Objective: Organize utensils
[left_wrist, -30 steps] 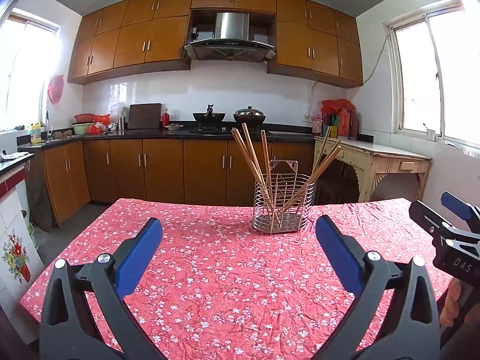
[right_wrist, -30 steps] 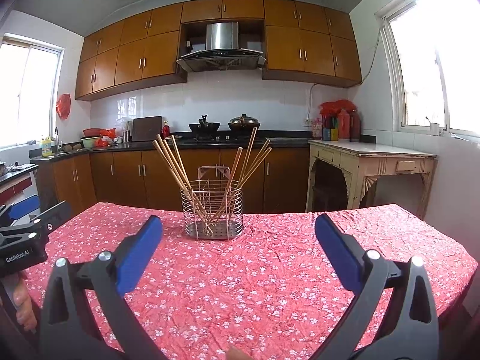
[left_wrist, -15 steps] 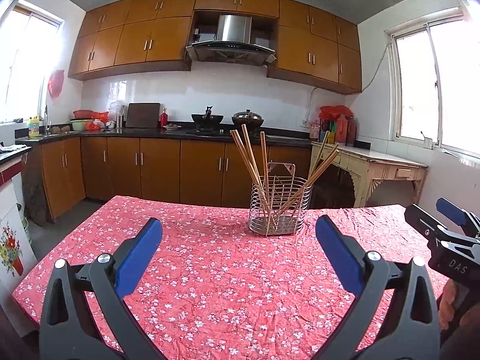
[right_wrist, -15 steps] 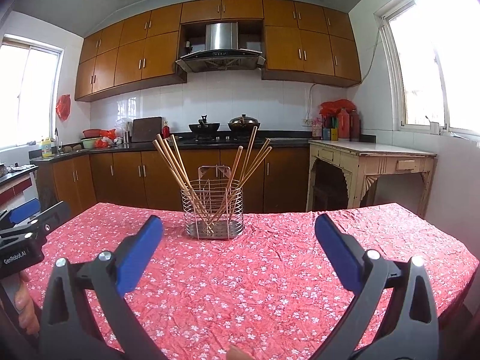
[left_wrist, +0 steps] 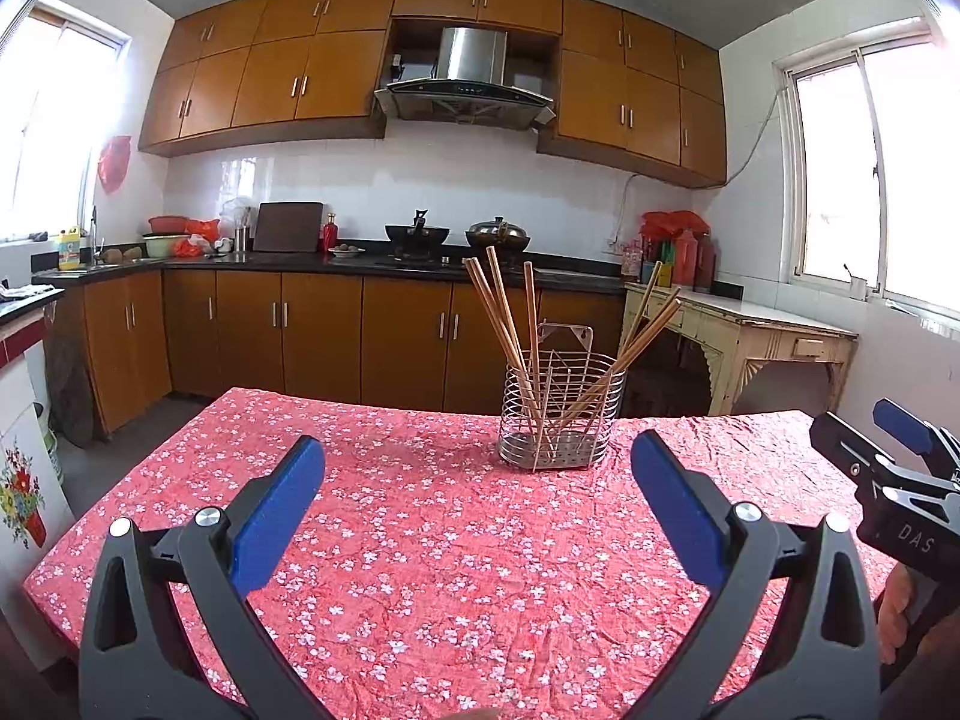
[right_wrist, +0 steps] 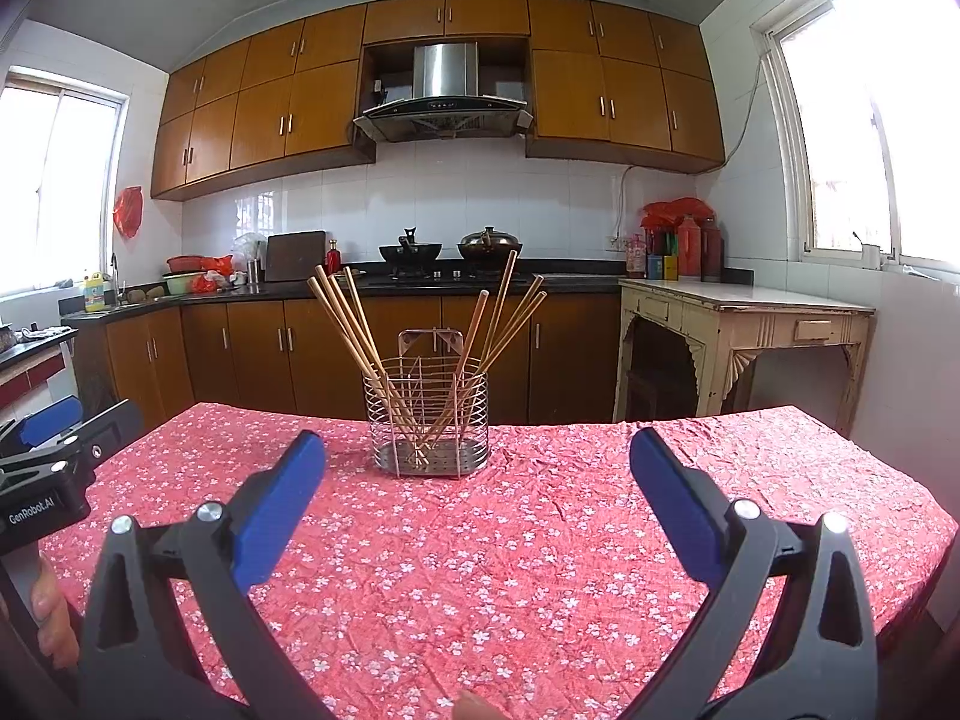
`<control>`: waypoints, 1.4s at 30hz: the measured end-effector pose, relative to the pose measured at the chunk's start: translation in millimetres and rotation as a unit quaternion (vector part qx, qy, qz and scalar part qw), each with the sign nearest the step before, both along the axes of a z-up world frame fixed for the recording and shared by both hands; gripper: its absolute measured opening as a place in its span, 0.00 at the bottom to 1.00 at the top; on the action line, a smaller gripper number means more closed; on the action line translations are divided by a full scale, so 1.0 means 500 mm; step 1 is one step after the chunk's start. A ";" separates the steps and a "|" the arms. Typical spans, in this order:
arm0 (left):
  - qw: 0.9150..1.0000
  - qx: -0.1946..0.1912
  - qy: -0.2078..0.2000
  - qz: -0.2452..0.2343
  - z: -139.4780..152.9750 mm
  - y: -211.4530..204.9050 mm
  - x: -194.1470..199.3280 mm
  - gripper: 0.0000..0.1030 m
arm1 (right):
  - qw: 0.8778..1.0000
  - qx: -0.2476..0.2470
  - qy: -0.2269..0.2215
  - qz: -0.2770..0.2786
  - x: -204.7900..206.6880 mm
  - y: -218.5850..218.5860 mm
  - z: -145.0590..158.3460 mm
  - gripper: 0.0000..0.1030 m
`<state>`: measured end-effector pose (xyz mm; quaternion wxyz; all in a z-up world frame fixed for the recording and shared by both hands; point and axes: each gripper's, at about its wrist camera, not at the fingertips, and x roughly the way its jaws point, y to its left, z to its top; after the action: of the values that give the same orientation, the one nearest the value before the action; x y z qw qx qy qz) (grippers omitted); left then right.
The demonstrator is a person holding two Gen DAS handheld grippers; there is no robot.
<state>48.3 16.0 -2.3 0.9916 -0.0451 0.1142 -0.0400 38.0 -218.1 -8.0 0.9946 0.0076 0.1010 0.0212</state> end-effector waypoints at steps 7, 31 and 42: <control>1.000 0.003 -0.001 0.001 0.000 -0.002 -0.001 0.98 | 1.000 0.000 0.000 0.000 0.000 0.000 0.000 0.96; 1.000 0.002 0.002 -0.002 -0.001 -0.001 0.001 0.98 | 1.000 0.001 0.003 0.002 0.006 -0.001 -0.003 0.96; 1.000 0.002 0.004 -0.002 -0.002 0.000 0.003 0.98 | 1.000 0.003 0.004 0.002 0.006 -0.003 -0.006 0.96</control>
<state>49.7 16.1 -3.4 0.9911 -0.0429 0.1186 -0.0418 41.2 -219.9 -11.1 0.9941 0.0104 0.1051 0.0236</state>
